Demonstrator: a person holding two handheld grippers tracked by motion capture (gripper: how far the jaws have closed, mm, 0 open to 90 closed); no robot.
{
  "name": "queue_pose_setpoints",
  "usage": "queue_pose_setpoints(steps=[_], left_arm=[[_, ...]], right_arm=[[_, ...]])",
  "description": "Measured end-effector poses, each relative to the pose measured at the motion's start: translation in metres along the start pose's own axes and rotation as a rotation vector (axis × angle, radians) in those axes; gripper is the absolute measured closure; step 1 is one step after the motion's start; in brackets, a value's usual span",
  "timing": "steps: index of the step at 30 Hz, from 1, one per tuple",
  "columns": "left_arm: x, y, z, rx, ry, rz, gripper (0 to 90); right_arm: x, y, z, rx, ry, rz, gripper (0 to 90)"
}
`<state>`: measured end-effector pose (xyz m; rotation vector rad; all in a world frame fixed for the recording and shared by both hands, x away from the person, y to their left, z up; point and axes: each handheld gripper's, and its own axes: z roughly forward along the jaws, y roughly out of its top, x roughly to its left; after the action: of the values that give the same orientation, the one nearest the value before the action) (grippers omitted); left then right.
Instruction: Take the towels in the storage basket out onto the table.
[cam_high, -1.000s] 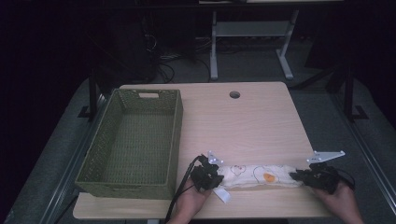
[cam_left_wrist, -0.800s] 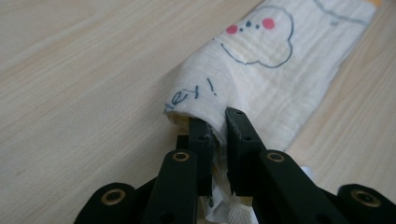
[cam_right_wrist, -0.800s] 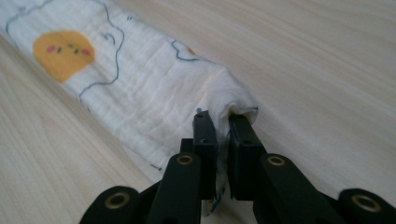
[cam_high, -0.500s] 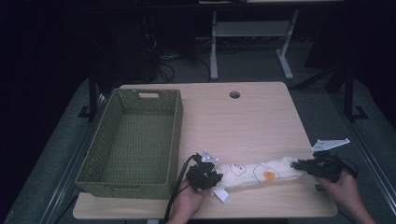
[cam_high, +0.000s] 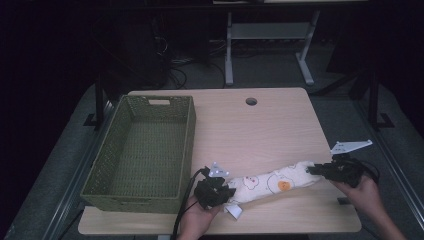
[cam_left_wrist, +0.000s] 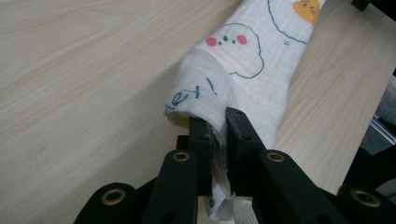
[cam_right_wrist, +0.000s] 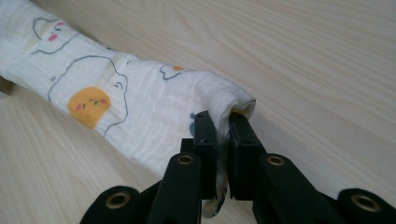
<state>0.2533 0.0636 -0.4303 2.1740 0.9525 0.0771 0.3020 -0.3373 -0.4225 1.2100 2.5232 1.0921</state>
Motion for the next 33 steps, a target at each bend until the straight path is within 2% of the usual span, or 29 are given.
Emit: queue_pose_setpoints(steps=[3,8,17,24,32,33], left_arm=[[0.0,0.001,-0.002,-0.005,-0.001,-0.002,81.9],[0.001,0.001,-0.002,0.001,-0.003,-0.004,82.1],[0.002,0.005,-0.001,-0.019,-0.053,-0.042,82.2],[-0.003,0.013,-0.005,-0.022,-0.055,-0.008,82.2],[-0.002,0.012,-0.011,-0.037,-0.054,-0.011,82.2],[-0.003,0.012,-0.011,-0.047,-0.054,-0.021,82.1]], right_arm=[[-0.003,0.004,-0.001,-0.025,0.029,0.009,83.5],[-0.006,0.01,-0.001,-0.04,0.047,0.03,83.5],[-0.009,0.007,0.0,-0.027,0.044,0.051,83.6],[-0.012,0.011,-0.005,-0.06,0.037,0.053,83.5],[-0.01,0.021,-0.003,-0.087,0.053,0.044,83.5],[-0.01,0.023,-0.003,-0.09,0.054,0.041,83.5]])
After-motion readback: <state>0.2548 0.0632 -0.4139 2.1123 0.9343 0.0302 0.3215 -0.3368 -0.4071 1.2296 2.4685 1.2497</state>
